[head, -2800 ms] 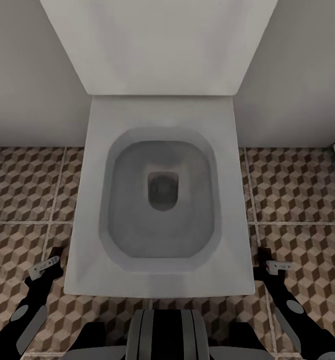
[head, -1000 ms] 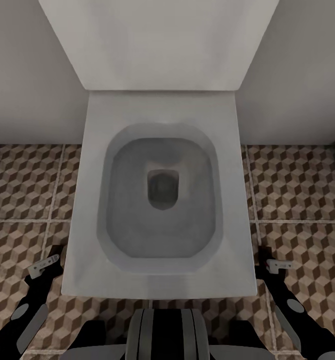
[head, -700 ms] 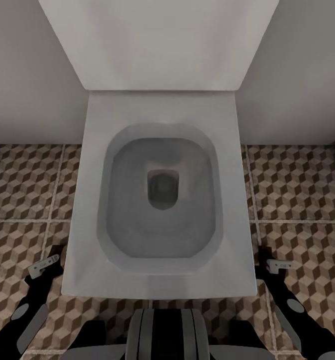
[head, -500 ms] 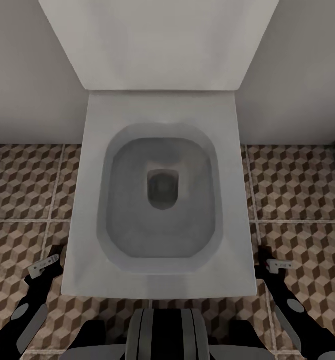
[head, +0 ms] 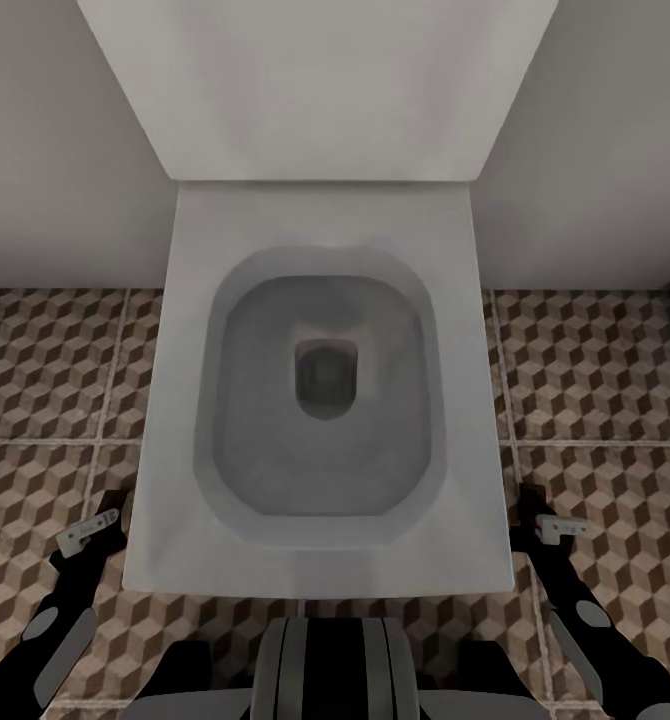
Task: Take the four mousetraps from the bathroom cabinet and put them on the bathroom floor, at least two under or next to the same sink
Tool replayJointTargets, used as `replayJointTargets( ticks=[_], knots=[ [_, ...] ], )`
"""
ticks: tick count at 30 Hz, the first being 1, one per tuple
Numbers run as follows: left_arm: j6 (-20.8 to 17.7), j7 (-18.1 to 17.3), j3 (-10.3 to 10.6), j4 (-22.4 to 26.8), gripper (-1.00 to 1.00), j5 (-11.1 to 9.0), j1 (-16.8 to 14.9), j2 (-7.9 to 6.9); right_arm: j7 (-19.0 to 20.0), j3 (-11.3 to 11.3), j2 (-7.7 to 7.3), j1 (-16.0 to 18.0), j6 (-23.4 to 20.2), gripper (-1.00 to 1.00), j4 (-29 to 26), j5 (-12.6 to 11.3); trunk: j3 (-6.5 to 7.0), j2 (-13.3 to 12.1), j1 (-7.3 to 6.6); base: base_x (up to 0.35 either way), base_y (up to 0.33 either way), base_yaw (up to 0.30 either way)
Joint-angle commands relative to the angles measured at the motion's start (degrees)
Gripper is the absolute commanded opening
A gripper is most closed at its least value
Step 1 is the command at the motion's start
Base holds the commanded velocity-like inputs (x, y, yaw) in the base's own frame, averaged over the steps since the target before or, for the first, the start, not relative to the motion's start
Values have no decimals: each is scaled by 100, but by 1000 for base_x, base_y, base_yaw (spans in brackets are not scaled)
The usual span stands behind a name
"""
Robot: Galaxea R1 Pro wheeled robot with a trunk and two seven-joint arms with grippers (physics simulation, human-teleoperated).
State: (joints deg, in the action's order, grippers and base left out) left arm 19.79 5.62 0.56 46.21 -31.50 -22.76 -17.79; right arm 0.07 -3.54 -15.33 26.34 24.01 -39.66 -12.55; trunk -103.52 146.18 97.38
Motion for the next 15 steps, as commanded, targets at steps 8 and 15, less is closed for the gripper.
replayJointTargets(
  ticks=[8,15],
  knots=[
    [16,27,14,0,-100,-15,-1,3,2,-33,-6,2,42,-100,14,-78,-2,1,-1,0,0,0],
    [17,27,14,1,-100,-15,-1,3,1,-33,-6,4,42,-100,19,-81,-2,1,-1,0,0,0]
  ],
)
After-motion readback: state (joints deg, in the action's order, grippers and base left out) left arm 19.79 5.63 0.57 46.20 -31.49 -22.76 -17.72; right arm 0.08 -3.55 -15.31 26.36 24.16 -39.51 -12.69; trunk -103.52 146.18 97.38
